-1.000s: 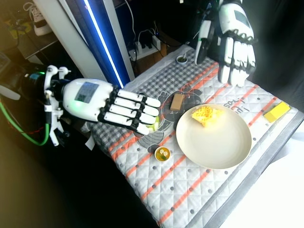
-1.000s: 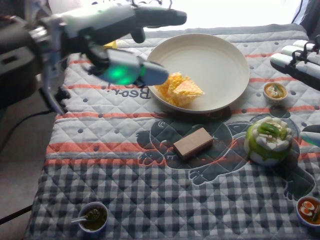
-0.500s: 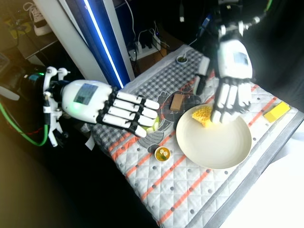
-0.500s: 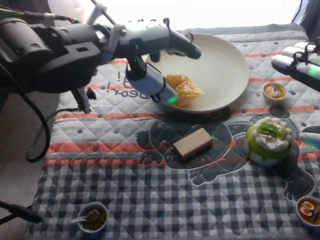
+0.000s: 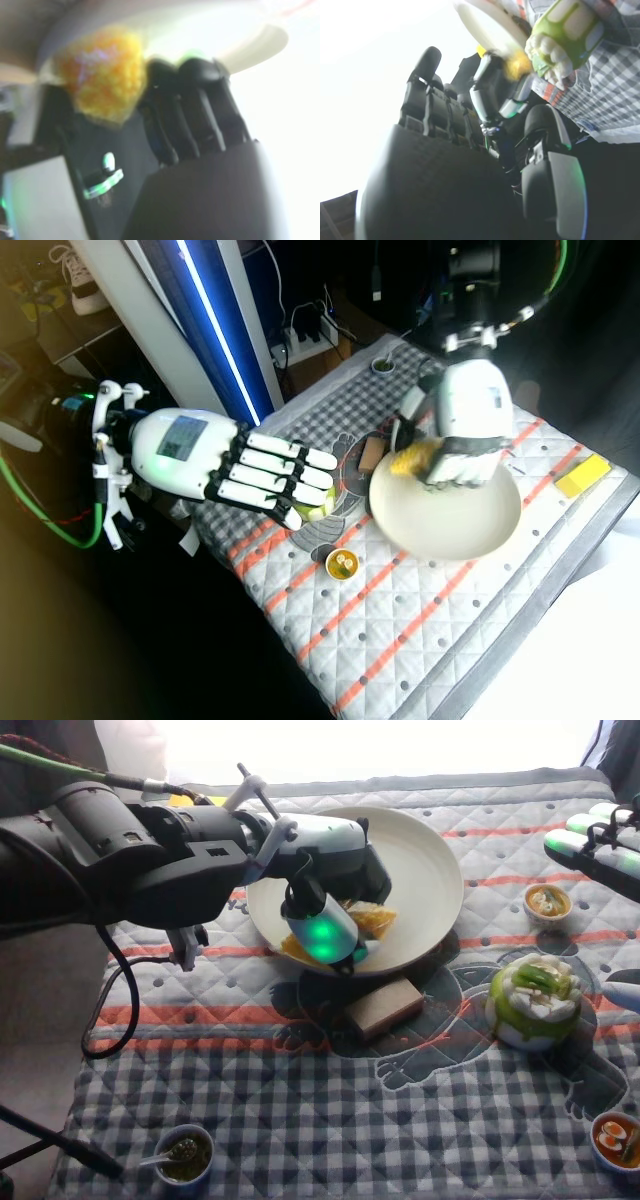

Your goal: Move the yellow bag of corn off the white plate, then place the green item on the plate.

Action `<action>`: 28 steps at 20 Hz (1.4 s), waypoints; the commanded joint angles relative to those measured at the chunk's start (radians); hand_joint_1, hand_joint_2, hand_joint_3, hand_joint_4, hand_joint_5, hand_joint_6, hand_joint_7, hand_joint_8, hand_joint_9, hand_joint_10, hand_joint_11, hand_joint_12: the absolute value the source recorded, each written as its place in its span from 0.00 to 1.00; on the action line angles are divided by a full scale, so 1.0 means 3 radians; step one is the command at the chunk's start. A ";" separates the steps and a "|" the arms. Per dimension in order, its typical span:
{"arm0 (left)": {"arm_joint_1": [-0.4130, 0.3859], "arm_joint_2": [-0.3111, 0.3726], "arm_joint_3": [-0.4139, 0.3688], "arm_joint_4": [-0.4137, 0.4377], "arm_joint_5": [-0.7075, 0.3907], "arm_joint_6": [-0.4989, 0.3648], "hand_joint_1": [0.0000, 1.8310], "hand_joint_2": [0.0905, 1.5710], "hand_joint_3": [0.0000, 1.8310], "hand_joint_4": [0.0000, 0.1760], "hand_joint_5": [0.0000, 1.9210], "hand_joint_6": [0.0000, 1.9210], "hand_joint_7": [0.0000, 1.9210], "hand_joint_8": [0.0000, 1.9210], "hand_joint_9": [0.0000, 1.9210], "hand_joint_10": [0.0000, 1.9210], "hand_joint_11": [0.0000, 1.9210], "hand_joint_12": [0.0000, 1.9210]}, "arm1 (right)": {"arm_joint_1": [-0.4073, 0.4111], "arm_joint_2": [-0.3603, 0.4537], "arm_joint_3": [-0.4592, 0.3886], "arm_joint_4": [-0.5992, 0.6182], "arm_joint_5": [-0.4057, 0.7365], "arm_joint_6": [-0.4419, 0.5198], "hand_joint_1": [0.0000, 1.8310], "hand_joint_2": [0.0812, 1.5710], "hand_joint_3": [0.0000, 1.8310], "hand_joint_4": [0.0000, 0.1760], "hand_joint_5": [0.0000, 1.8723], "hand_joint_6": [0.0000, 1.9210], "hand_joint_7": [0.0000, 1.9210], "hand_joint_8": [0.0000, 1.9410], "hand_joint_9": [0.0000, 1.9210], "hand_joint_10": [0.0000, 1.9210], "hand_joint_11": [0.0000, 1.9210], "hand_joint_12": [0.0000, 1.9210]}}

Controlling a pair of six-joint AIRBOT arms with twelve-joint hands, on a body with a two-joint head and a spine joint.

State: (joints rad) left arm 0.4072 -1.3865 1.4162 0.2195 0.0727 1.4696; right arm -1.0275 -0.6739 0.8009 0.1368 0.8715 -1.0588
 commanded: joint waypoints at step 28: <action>-0.0171 0.0216 -0.0115 -0.0154 -0.0686 -0.0004 0.81 0.61 0.13 0.00 0.44 1.00 0.59 1.00 0.68 1.00 0.76 1.00 | -0.0024 -0.0019 0.0049 0.0018 0.0407 0.0041 0.29 0.81 0.00 0.00 0.00 0.00 0.00 0.00 0.00 0.00 0.00 0.48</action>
State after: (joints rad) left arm 0.3607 -1.3235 1.3827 0.1757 -0.0376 1.4696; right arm -1.0401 -0.6785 0.8108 0.1371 0.8711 -1.0485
